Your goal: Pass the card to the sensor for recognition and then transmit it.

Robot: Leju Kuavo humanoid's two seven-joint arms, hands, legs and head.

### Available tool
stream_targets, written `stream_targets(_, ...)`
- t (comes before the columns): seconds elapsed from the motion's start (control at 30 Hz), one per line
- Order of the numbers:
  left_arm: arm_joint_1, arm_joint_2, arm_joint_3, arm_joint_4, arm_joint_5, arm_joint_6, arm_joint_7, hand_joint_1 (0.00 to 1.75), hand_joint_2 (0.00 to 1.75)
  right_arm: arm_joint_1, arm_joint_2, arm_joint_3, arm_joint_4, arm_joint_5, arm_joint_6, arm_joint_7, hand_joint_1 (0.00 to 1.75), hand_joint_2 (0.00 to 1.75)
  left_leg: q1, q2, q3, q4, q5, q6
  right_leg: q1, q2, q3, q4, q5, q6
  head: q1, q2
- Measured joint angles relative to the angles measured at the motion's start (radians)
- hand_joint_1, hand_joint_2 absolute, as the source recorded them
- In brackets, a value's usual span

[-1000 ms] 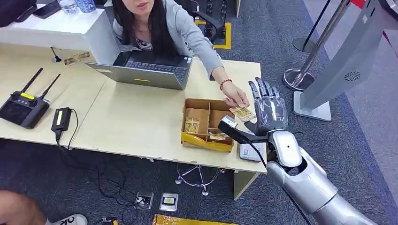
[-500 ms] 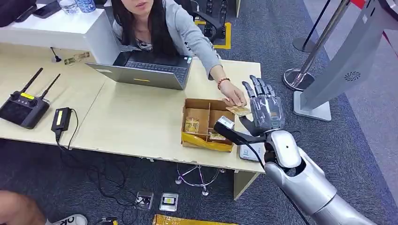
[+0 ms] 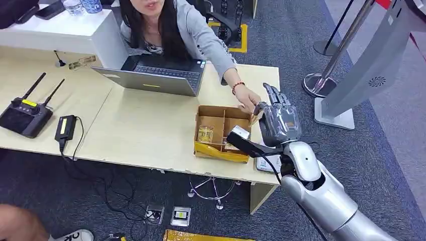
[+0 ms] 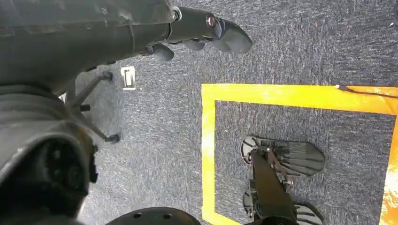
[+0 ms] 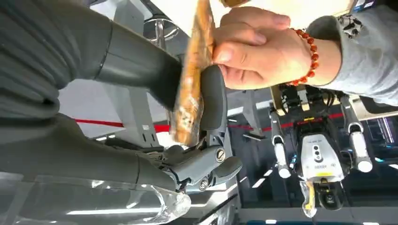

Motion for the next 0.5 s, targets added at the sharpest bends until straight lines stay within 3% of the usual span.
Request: stream_targets(0.5, 0.004, 0.0, 0.0, 0.0, 0.004, 0.0, -0.005, 0.0, 0.0, 0.012, 0.006, 0.0, -0.002, -0.011, 0.011, 0.003, 1.75, 1.75, 0.0, 0.0, 0.0, 0.0, 0.0, 0.0, 0.0, 0.0, 0.0, 0.0, 0.0, 0.0, 0.0, 0.0)
